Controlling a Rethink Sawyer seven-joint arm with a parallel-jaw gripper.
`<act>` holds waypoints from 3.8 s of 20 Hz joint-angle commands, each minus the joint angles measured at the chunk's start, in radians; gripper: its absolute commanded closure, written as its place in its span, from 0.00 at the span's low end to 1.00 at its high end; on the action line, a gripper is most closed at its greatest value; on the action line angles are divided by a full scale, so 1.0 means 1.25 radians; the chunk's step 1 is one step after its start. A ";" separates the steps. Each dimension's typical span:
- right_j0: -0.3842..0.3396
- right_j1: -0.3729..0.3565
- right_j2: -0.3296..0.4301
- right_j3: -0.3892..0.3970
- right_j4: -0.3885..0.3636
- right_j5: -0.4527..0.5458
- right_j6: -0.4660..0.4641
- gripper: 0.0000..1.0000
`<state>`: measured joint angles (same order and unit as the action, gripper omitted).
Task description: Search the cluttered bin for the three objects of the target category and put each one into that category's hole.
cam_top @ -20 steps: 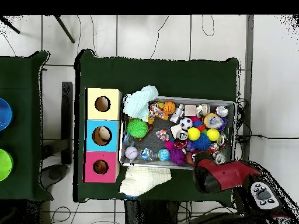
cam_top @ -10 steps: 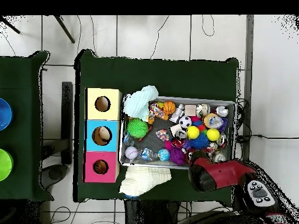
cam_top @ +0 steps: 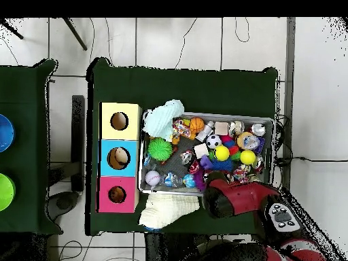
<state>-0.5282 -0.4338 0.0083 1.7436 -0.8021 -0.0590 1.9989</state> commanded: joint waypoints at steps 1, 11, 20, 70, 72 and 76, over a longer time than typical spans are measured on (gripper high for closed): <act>0.061 0.023 0.078 0.035 0.106 -0.041 0.161 1.00; 0.129 0.042 0.050 0.052 0.205 -0.080 0.175 1.00; 0.148 0.040 0.057 0.080 0.263 -0.078 0.175 1.00; -0.049 -0.336 0.108 0.308 0.302 0.205 -0.072 0.00; -0.078 -0.358 0.126 0.310 0.295 0.232 -0.092 0.00; -0.123 -0.351 0.146 0.294 0.258 0.235 -0.107 0.00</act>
<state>-0.6190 -0.8235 0.0491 2.1022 -0.4069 0.1400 1.9989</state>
